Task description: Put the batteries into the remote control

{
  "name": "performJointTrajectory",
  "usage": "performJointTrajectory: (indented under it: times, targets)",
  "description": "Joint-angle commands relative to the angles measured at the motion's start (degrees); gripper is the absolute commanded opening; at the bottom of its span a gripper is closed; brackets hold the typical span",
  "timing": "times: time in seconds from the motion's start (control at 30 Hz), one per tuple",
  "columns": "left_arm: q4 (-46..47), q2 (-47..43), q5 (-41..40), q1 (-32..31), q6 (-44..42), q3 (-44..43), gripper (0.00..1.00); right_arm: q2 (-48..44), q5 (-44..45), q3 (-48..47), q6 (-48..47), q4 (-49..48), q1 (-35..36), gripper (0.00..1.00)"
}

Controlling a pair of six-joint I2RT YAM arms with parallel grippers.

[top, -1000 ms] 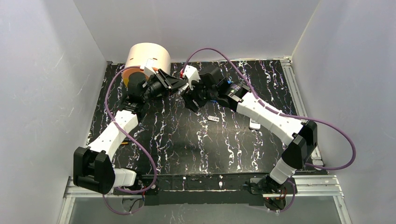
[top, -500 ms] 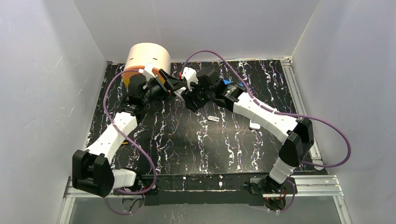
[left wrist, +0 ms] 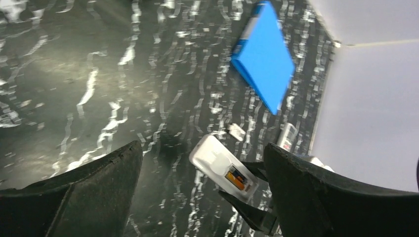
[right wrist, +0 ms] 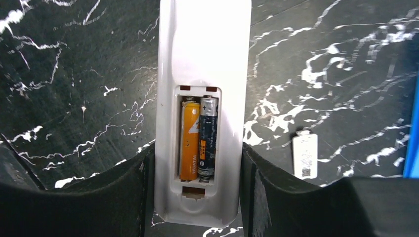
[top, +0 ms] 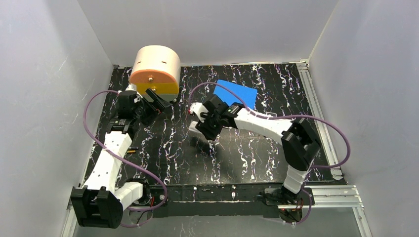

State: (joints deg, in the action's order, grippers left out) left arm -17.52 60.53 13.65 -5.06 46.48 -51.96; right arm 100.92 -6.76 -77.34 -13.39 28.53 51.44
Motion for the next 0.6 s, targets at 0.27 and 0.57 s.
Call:
performJointTrajectory:
  times: [0.27, 0.57]
  targets:
    - [-6.0, 0.7, 0.8, 2.6, -5.5, -0.8, 0.9, 7.9, 0.3, 1.8, -9.2, -1.0, 6.4, 0.22]
    - [-4.5, 1.8, 2.9, 2.7, -6.2, -1.4, 0.9, 7.9, 3.3, 3.7, -7.8, -1.0, 6.4, 0.54]
